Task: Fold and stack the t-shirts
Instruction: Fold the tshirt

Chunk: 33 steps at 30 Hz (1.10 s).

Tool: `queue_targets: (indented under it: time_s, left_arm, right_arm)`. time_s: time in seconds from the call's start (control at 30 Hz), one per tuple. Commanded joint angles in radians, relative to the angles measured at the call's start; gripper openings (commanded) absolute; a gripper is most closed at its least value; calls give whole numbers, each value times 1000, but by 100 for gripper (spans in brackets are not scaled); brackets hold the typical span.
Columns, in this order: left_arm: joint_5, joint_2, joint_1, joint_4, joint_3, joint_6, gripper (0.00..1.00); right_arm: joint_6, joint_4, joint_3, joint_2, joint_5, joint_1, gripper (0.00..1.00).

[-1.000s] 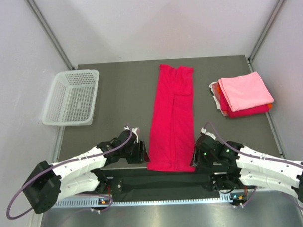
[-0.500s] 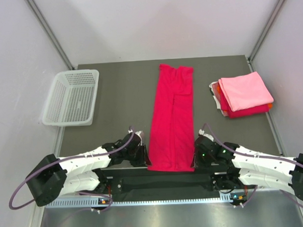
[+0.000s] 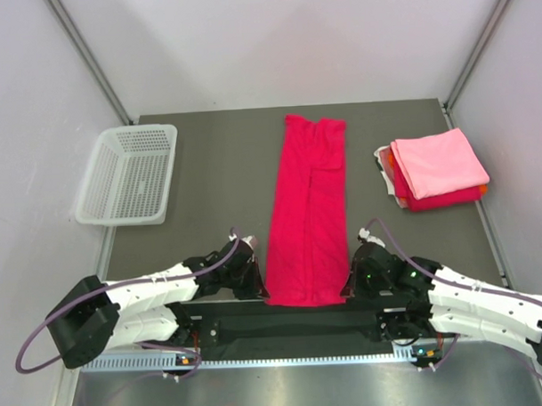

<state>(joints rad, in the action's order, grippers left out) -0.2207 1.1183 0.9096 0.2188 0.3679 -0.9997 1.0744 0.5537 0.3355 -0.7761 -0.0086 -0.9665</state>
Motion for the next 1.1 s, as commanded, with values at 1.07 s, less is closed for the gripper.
queue_targets:
  time_s: [1.07]
  left_arm:
    - [-120,403,-414,34,673,237,0]
  right_arm:
    - [-540,-89,526,-440,-74,610,0]
